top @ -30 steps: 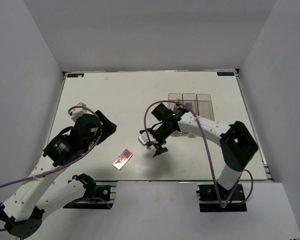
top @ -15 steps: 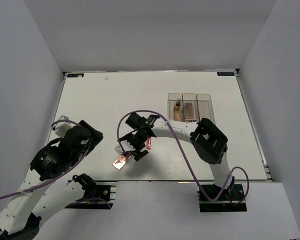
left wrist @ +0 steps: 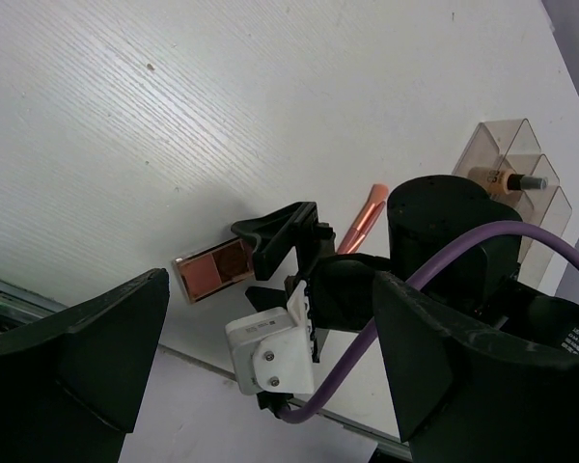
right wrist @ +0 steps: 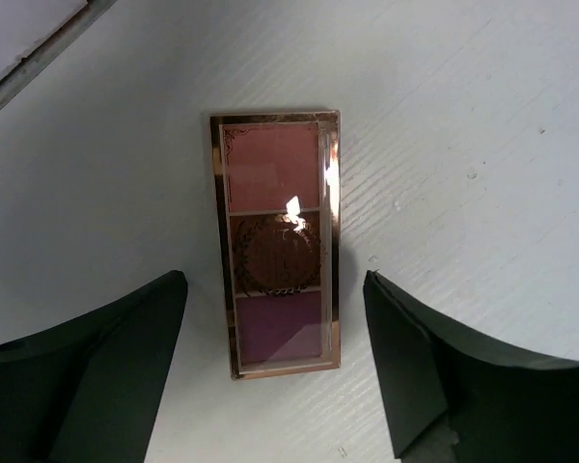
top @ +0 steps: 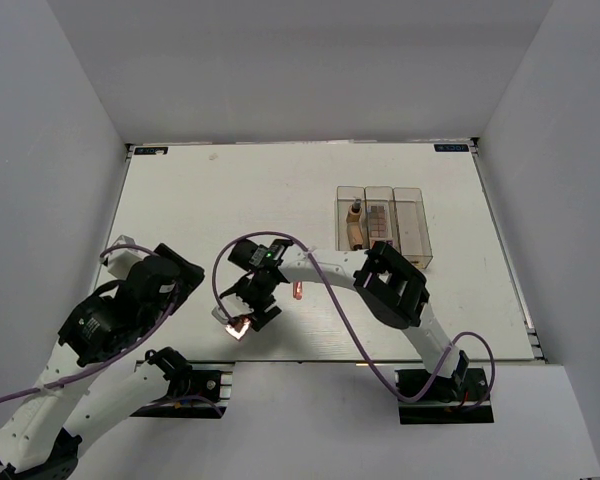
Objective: Organize the makeup
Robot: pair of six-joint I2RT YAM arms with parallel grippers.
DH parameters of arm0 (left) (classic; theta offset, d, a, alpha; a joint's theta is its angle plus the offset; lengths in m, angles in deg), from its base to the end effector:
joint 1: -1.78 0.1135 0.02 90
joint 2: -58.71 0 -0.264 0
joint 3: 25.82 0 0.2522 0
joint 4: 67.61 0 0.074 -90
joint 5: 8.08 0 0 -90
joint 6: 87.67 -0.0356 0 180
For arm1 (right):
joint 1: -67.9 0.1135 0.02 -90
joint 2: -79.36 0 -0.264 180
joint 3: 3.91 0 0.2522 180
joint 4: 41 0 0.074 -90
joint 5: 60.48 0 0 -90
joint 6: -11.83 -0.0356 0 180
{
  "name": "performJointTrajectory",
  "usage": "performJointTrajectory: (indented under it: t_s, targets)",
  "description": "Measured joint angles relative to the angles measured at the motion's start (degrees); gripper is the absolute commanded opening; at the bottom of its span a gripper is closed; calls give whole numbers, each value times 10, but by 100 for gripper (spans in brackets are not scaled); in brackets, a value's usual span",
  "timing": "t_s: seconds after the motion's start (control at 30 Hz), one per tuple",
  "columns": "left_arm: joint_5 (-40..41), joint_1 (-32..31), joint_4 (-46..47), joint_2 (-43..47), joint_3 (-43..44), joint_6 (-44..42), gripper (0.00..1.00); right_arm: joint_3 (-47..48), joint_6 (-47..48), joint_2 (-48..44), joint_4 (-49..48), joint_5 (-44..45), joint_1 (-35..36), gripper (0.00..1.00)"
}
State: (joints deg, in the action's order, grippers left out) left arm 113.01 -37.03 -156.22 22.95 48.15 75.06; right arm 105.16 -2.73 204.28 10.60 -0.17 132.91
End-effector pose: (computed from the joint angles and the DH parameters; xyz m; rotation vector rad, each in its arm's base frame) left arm 0.0665 -0.0299 0.3433 -0.8919 2.1343 -0.3250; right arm 0.1758 0.4189 0.1642 -2.5260 0.7603 0.6476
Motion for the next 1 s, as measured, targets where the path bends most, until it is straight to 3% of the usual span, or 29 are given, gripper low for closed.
performJointTrajectory:
  t_s: [0.3,0.43,0.73,1.0]
  targets:
    - [0,0,-1,7,-13,8,96,0,-1,1,11,13,-2,27]
    - [0,0,1,6,-17,8,97,-2,-6,-1,18,10,-7,17]
    - [-3,0,16,8,-36,8,96,-94,-87,-80,49,-10,-77,15]
    - [-6,0,38,3,-44,6,96,-150,-183,-235,14,-34,-139,14]
